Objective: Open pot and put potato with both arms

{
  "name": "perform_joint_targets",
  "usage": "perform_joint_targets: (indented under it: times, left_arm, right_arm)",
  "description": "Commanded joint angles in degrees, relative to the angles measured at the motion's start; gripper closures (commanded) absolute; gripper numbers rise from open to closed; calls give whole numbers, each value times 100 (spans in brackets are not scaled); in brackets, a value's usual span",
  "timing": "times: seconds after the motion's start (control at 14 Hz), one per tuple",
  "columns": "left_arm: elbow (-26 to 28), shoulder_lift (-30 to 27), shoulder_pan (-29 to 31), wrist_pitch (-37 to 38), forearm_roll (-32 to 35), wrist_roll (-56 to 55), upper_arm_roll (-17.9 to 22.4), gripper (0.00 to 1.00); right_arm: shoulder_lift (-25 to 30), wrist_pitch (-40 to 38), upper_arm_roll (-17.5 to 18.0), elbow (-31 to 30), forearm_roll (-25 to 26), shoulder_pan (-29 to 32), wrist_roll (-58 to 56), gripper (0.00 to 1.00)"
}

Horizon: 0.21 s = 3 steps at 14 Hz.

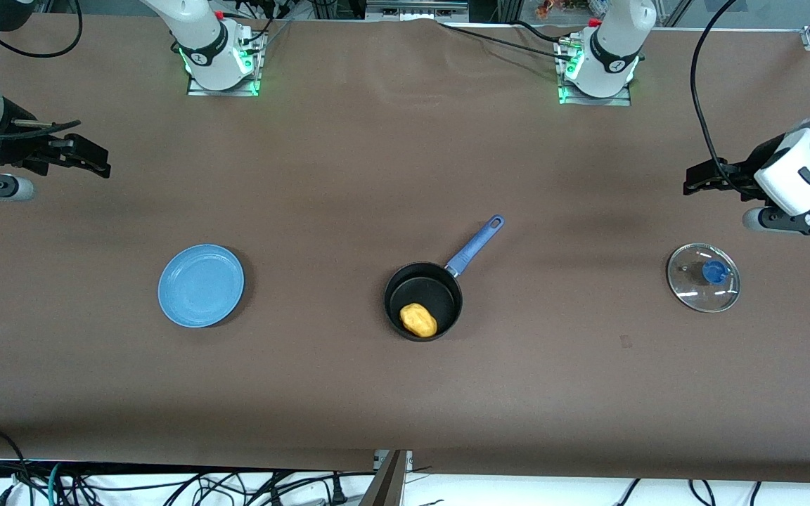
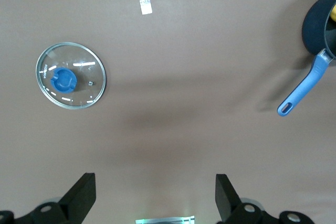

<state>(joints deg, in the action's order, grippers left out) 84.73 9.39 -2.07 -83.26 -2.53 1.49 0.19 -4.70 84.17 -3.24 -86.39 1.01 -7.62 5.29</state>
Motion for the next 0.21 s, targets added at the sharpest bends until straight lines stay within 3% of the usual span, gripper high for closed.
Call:
perform_joint_targets:
  times: [0.0, 0.14]
  left_arm:
    - [-501, 265, -13, 91, 113, 53, -19, 0]
    - [-501, 274, -13, 91, 121, 44, -19, 0]
  right_arm:
    - [57, -76, 34, 34, -74, 50, -28, 0]
    - [30, -6, 17, 34, -74, 50, -28, 0]
